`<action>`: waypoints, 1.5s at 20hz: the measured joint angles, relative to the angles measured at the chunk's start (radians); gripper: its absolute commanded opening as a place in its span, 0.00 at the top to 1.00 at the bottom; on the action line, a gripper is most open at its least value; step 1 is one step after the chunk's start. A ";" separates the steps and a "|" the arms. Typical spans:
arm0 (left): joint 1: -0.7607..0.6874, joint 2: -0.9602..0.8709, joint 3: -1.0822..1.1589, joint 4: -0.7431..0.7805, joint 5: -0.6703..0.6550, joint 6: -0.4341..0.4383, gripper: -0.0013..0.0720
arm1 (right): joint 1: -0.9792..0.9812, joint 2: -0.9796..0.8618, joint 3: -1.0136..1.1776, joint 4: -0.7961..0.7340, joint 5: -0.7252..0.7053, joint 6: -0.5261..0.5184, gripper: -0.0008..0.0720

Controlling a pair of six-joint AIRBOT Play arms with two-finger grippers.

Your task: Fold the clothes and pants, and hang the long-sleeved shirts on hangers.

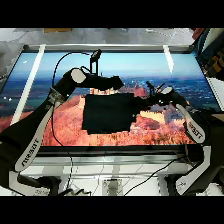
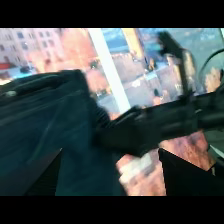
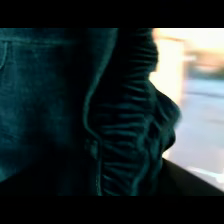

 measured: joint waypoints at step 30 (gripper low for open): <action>0.004 0.000 0.000 0.068 -0.076 0.000 0.02 | 0.039 -0.071 0.092 0.233 0.240 -0.090 0.01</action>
